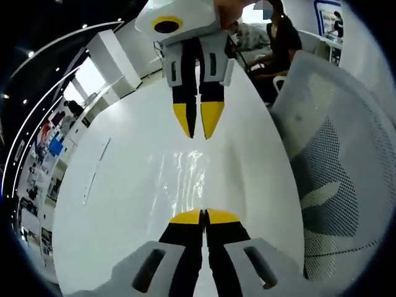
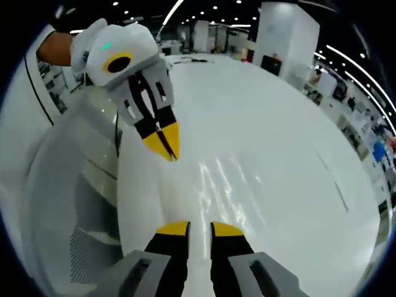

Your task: Open the resealable bag by pulling the two sides of the seal apart until the entire bag opening is separated and visibly accessible.

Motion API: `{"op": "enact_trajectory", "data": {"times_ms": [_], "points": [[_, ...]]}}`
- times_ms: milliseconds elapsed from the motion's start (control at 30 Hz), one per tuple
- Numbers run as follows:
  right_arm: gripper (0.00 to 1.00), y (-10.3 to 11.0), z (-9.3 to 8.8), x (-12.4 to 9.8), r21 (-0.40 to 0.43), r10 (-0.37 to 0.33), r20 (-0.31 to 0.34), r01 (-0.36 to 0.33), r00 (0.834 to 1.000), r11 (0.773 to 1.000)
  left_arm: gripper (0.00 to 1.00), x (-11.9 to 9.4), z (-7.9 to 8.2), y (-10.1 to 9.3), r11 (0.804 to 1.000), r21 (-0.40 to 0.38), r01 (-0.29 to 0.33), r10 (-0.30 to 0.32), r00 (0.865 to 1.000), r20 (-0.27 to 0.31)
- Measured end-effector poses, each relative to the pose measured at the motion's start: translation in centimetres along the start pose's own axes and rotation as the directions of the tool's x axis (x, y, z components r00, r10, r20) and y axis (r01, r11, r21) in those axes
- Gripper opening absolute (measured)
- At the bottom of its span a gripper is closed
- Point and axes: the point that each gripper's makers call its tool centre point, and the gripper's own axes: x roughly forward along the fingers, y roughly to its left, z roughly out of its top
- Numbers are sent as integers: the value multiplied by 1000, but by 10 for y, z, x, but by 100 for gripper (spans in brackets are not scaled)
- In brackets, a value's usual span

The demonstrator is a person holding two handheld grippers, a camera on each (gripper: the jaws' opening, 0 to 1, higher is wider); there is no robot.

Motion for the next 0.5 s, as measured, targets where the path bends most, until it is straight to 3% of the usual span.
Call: {"op": "enact_trajectory", "data": {"times_ms": [300,500], "points": [[8,8,1,13,12,51,-17,-50,999,999,0,1,0,-1,1000,3,0,0,1000,0],[7,10,-10,20,41,75,-49,-73,996,996,0,1,4,-4,999,31,7,-7,1000,20]]}}
